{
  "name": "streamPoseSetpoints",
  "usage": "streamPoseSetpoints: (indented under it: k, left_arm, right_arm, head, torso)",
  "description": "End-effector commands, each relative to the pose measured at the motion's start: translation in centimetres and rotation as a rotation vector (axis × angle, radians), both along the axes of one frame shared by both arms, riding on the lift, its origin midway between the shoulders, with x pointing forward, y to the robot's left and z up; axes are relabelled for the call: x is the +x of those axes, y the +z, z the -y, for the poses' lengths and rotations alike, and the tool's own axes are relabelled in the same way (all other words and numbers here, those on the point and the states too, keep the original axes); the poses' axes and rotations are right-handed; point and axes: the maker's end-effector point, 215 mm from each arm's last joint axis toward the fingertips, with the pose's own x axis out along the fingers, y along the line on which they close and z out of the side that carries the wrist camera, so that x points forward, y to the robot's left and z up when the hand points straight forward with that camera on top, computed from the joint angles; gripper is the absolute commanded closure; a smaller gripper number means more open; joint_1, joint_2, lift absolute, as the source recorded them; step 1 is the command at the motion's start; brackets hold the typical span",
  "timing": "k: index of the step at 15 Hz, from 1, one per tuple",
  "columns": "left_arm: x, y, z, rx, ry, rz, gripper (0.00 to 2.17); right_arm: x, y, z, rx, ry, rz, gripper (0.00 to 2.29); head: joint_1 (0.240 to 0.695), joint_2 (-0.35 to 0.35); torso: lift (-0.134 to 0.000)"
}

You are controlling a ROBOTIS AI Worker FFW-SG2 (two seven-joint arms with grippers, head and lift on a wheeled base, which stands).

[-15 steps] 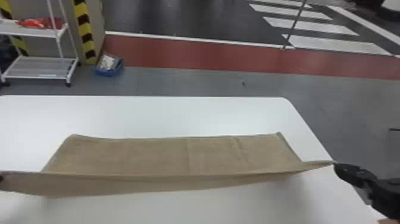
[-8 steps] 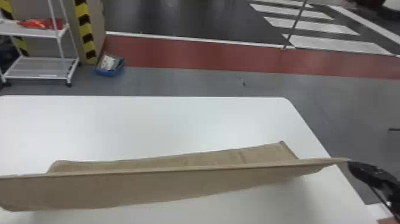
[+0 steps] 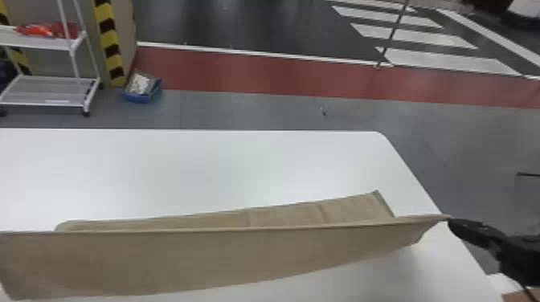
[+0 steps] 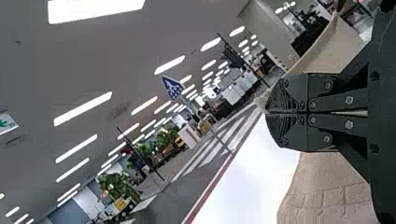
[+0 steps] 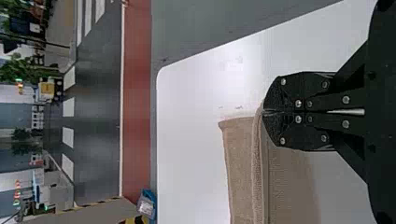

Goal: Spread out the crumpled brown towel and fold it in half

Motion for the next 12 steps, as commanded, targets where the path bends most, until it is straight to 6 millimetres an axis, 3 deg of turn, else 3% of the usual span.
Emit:
streamPoseSetpoints:
  k: [1, 7, 12]
  left_arm:
    - [1.7, -0.8, 0.6, 0.055, -0.007, -0.022, 1.15]
    - [5.2, -3.6, -0.9, 0.084, 0.016, -0.102, 1.15]
    - [6.1, -4.7, -2.9, 0.08, 0.04, -0.135, 1.15]
  right_arm:
    - [2.4, -0.9, -0.2, -0.006, -0.001, -0.056, 1.33]
    - [7.2, -3.3, -1.3, -0.024, 0.017, -0.152, 1.33]
    - [9.4, -4.4, -2.2, -0.043, 0.038, -0.188, 1.33]
  head:
    - [0.695, -0.214]
    - [0.695, -0.18]
    - [0.695, -0.13]
  torso:
    - [-0.125]
    - [-0.125]
    - [-0.125]
